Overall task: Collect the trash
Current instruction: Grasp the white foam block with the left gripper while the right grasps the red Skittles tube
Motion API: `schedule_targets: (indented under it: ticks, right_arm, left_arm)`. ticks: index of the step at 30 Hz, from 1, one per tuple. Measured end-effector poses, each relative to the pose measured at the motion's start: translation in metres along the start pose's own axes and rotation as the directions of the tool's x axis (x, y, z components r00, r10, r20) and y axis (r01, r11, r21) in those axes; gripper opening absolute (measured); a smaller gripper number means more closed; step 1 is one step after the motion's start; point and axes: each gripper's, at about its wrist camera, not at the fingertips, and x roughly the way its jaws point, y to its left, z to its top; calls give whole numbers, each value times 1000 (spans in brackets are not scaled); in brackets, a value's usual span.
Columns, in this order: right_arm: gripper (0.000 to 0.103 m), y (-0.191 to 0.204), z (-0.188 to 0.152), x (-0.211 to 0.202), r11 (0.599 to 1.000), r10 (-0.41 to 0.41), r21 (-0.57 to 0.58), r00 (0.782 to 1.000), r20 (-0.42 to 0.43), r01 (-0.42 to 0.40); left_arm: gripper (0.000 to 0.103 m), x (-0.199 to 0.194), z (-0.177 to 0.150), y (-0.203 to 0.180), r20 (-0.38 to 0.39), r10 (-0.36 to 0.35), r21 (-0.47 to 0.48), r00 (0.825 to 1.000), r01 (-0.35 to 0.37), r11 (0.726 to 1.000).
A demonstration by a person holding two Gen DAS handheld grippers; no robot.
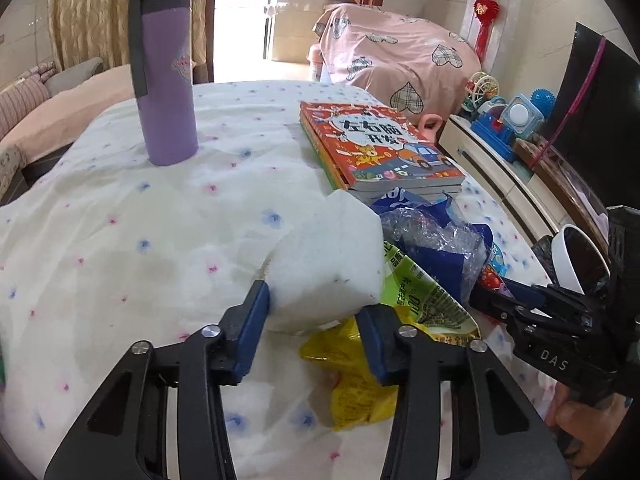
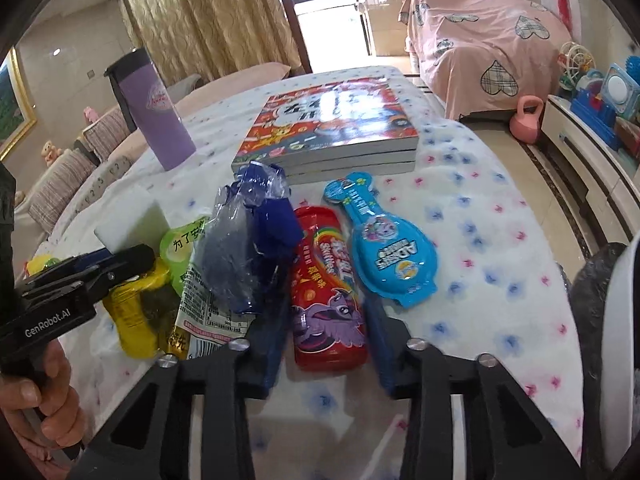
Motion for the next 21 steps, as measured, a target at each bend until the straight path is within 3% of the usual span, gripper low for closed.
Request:
schedule_targets:
  ticks: [10,14,21]
  right_arm:
    - [35,-9,-26,-34,997,24,68,999,42,-27]
    - [35,-17,-39,-55,994,24,103,998,64,-31]
    - [34,-29,-62,-83,989,11,144,997,79,-23]
  left_arm:
    - [37,-55,-10,19,80,-13,-93,997,21,995]
    - [37,-79,-18,9,106,-66,-101,992,76,992]
    - [37,-95,-33,-32,85,-167,-31,982,170,985]
